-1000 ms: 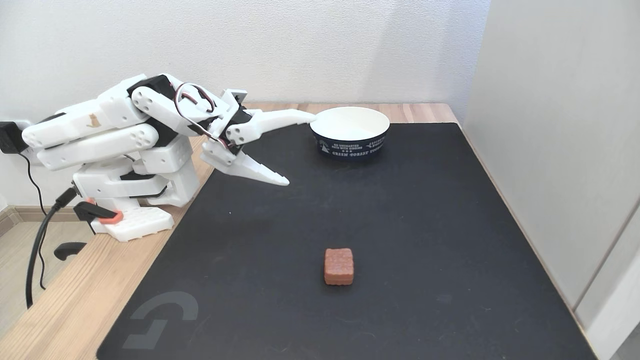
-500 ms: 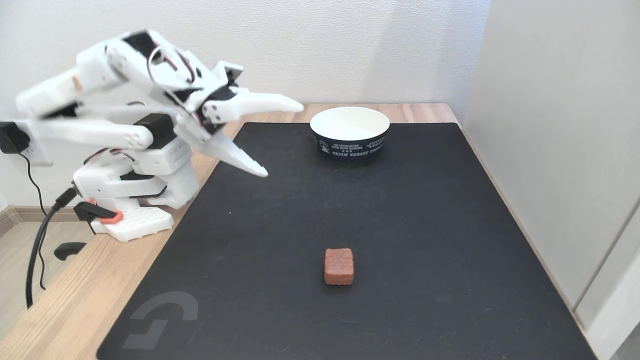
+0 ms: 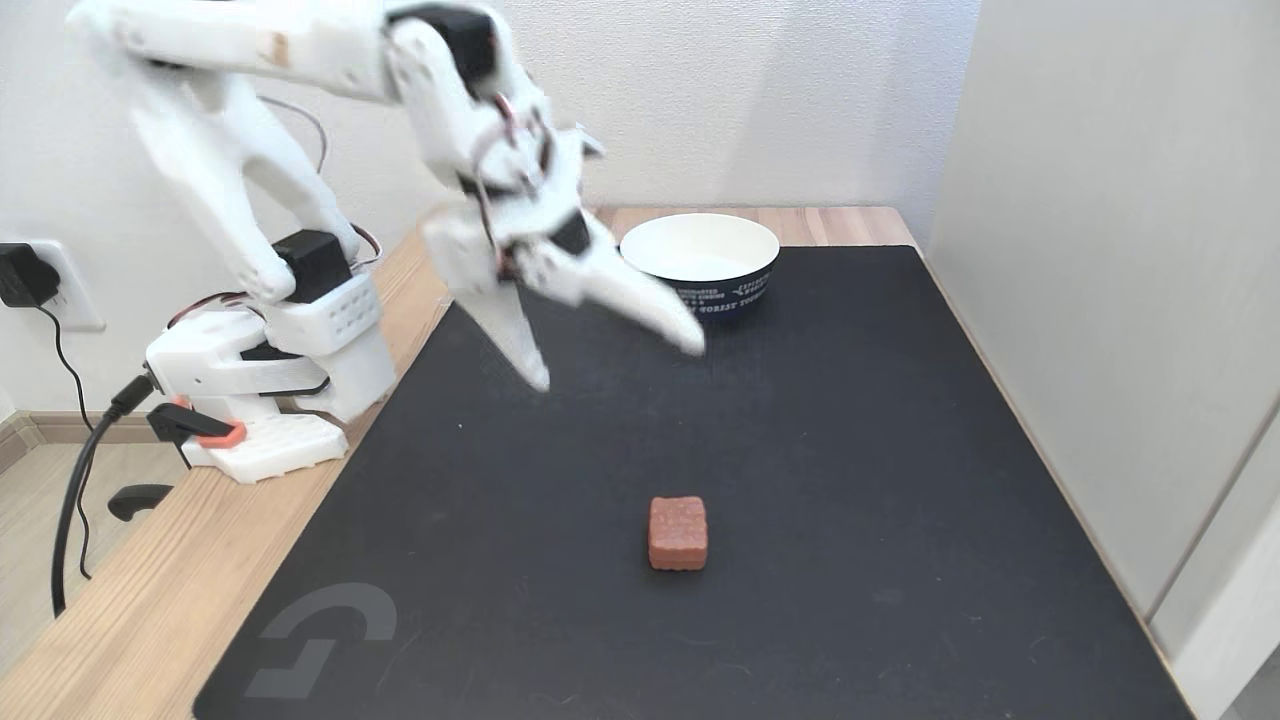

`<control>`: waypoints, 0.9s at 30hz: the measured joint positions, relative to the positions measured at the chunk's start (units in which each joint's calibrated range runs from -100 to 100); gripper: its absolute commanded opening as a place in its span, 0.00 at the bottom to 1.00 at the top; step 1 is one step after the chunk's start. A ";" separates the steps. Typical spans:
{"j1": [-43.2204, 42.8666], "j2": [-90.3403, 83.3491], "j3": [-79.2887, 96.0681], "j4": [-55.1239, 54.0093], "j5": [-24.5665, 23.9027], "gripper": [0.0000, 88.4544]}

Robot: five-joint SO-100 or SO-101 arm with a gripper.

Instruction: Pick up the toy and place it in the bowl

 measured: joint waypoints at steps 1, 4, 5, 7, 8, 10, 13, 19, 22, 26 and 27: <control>0.67 2.83 -1.89 1.52 0.82 0.58; 3.00 14.15 -13.32 3.46 4.38 0.58; 3.75 15.49 -14.93 3.63 4.58 0.58; 4.49 19.23 -19.56 4.56 6.80 0.58; 4.49 21.23 -22.11 4.22 7.21 0.58; 5.33 25.15 -26.92 4.14 8.44 0.58; 5.24 32.39 -34.29 4.22 10.71 0.58; 5.16 41.63 -39.49 4.31 12.61 0.58; 5.33 45.13 -41.95 4.05 13.08 0.58; 5.33 49.13 -44.02 4.05 14.00 0.58; 5.24 50.21 -45.16 4.39 14.31 0.58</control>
